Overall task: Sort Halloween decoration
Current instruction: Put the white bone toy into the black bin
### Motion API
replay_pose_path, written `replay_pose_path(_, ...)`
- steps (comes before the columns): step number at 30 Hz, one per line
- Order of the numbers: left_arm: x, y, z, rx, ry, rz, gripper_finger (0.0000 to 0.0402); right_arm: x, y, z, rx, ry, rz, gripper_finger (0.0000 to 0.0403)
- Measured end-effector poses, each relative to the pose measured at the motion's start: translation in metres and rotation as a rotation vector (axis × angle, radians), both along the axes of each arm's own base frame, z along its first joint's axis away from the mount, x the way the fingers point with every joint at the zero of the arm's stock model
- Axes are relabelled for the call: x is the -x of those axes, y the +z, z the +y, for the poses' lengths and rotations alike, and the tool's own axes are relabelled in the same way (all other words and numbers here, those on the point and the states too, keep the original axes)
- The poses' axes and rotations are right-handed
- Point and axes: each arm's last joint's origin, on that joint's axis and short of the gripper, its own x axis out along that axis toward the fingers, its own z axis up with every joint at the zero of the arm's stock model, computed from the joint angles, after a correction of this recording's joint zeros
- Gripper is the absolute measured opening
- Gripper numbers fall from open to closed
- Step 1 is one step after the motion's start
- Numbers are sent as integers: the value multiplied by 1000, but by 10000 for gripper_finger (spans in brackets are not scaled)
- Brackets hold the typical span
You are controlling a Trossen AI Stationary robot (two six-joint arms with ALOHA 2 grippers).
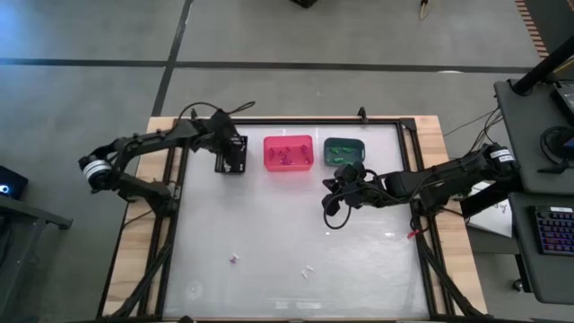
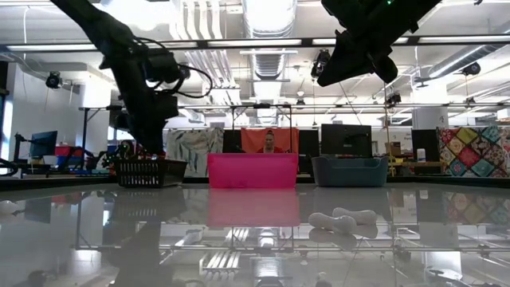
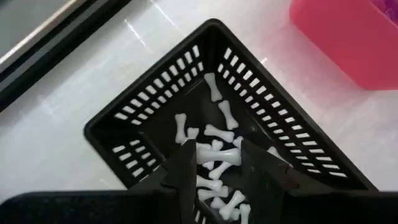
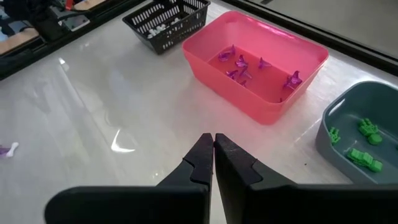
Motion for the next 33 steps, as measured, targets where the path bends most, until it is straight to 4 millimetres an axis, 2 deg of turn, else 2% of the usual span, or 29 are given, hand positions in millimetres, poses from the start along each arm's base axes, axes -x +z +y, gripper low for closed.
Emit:
replay_pose_path(9, -9, -3, 12, -41, 51, 90, 112, 0, 0, 0, -6, 7, 1, 9)
replay_pose_path(22, -9, -1, 8, -53, 57, 93, 166, 0, 0, 1, -27, 19, 1, 9)
replay_pose_path(27, -18, 8, -15, -69, -5, 51, 169, -1, 0, 2, -64, 44, -3, 9)
replay_pose_path(33, -32, 33, -60, -122, -140, -95, 169, -5, 4, 6, -149, 135, -56, 9)
